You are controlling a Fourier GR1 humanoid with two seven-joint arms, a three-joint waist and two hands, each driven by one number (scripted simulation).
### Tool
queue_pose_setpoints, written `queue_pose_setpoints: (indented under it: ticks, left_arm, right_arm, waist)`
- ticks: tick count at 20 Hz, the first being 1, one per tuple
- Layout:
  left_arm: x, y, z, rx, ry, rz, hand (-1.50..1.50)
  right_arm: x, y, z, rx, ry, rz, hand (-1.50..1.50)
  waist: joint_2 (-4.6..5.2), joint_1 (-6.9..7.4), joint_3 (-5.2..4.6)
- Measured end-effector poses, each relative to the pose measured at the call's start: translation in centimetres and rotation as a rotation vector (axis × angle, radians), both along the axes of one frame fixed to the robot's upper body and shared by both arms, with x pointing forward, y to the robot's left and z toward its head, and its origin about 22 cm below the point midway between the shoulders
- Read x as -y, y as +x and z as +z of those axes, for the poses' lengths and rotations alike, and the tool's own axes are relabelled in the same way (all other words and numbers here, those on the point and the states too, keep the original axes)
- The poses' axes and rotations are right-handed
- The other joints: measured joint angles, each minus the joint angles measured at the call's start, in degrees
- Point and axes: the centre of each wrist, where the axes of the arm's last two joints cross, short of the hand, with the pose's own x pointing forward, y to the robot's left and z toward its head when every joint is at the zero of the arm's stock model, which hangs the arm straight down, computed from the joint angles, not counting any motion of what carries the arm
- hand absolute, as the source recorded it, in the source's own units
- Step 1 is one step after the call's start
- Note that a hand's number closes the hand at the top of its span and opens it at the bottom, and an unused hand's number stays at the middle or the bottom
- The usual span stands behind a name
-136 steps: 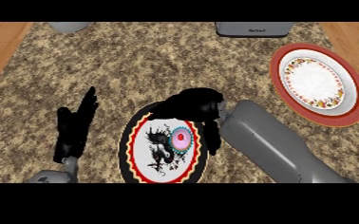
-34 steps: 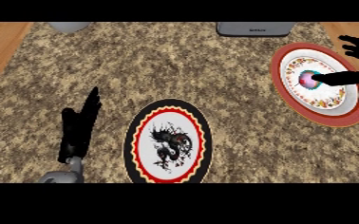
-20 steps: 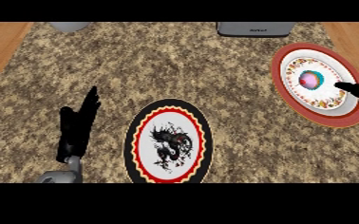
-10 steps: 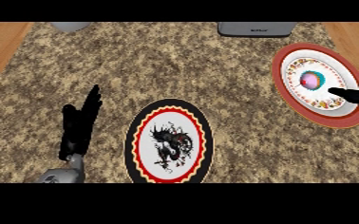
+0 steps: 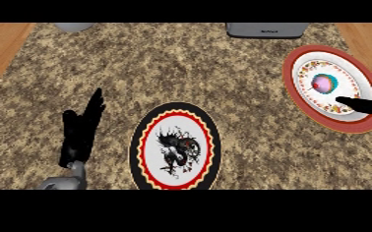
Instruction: Pick the cupcake from the plate and place it in the plate
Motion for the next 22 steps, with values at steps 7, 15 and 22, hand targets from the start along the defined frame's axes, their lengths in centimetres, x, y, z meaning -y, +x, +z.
queue_pose_setpoints:
  ticks: [7, 15, 22]
  left_arm:
    - [-0.5, 0.1, 0.0, 0.007, 0.007, -0.002, 0.0]
    - [-0.6, 0.0, 0.0, 0.005, 0.003, -0.002, 0.0]
    - [-0.3, 0.4, -0.1, -0.001, 0.001, -0.002, 0.0]
  right_arm:
    - [1.0, -1.3, -0.6, -0.03, -0.027, -0.059, -1.5]
    - [3.7, -3.9, -0.3, -0.052, -0.05, -0.104, -1.5]
    - [5.2, -6.1, -0.8, -0.037, -0.046, -0.154, -1.5]
  waist:
    - [0.03, 0.01, 0.02]
    - [0.09, 0.14, 0.06]
    - [0.15, 0.13, 0.1]
